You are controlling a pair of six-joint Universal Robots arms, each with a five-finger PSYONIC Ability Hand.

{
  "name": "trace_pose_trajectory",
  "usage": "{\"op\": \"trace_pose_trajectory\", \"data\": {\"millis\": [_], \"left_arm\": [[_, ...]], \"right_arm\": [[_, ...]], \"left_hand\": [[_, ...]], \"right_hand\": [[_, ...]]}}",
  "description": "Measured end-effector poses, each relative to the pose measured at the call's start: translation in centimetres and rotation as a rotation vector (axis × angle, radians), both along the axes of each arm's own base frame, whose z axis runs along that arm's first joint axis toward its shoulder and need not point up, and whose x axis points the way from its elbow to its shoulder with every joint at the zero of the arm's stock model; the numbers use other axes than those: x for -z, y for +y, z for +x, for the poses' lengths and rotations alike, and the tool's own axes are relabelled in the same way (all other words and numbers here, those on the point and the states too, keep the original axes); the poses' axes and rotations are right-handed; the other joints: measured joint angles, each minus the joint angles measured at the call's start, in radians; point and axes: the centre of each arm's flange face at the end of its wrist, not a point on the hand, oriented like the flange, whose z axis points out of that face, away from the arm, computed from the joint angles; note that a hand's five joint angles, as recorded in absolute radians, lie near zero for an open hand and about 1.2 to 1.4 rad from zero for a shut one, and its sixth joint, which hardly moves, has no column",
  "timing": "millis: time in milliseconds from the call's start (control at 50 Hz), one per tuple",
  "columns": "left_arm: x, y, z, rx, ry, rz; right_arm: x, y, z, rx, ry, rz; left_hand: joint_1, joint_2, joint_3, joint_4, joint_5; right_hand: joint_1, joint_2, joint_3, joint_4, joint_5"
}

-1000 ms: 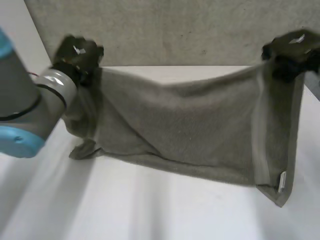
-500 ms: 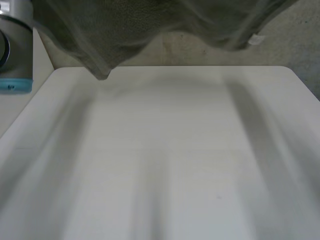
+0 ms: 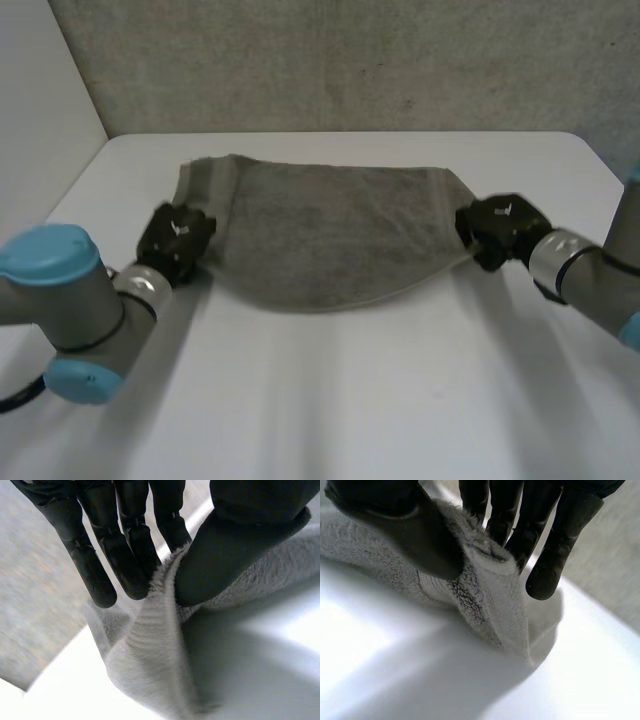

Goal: Fold the towel.

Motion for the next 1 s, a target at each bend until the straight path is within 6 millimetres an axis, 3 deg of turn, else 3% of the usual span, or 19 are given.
{"op": "trace_pose_trajectory", "data": {"millis": [120, 240, 360, 560, 660, 740, 800, 1000], "left_arm": [[1.7, 0.8, 0.3, 0.004, -0.085, 0.019], [1.3, 0.3, 0.5, -0.047, -0.091, -0.02], [0.7, -0.7, 1.0, -0.138, -0.076, -0.089], [0.5, -1.3, 1.6, -0.201, -0.067, -0.135], [0.8, -1.1, 1.8, -0.198, -0.077, -0.121], [1.0, -0.7, 1.9, -0.189, -0.084, -0.109], [0.5, -0.3, 1.9, -0.186, -0.083, -0.11], [-3.4, 2.6, 2.5, -0.117, -0.066, -0.121]], "right_arm": [[1.6, 0.6, -0.9, 0.006, 0.043, 0.041], [0.7, 1.1, -2.0, 0.027, 0.048, 0.026], [-0.1, 1.3, -3.1, 0.059, 0.044, 0.014], [-0.5, 0.6, -4.6, 0.103, 0.042, 0.005], [-0.5, 0.4, -4.8, 0.11, 0.042, 0.005], [-0.4, 0.4, -4.8, 0.109, 0.042, 0.007], [-0.5, 0.5, -4.8, 0.108, 0.042, 0.008], [-3.4, 1.5, -4.9, 0.083, 0.08, -0.025]], "left_hand": [[0.0, -0.034, -0.033, -0.035, -0.006], [-0.109, -0.173, -0.172, -0.174, -0.149], [-0.38, -0.447, -0.445, -0.443, -0.423], [-0.459, -0.527, -0.526, -0.528, -0.508], [-0.396, -0.461, -0.461, -0.462, -0.444], [-0.081, -0.143, -0.144, -0.143, -0.132], [-0.01, -0.045, -0.046, -0.046, -0.044], [0.013, -0.002, -0.001, -0.001, -0.01]], "right_hand": [[0.0, 0.0, 0.0, 0.0, 0.0], [0.0, 0.0, 0.0, 0.0, 0.0], [0.0, 0.0, 0.0, 0.0, 0.0], [0.0, 0.0, 0.0, 0.0, 0.0], [0.0, 0.0, 0.0, 0.0, 0.0], [0.0, 0.0, 0.0, 0.0, 0.0], [0.0, 0.0, 0.0, 0.0, 0.0], [0.0, 0.0, 0.0, 0.0, 0.0]]}}
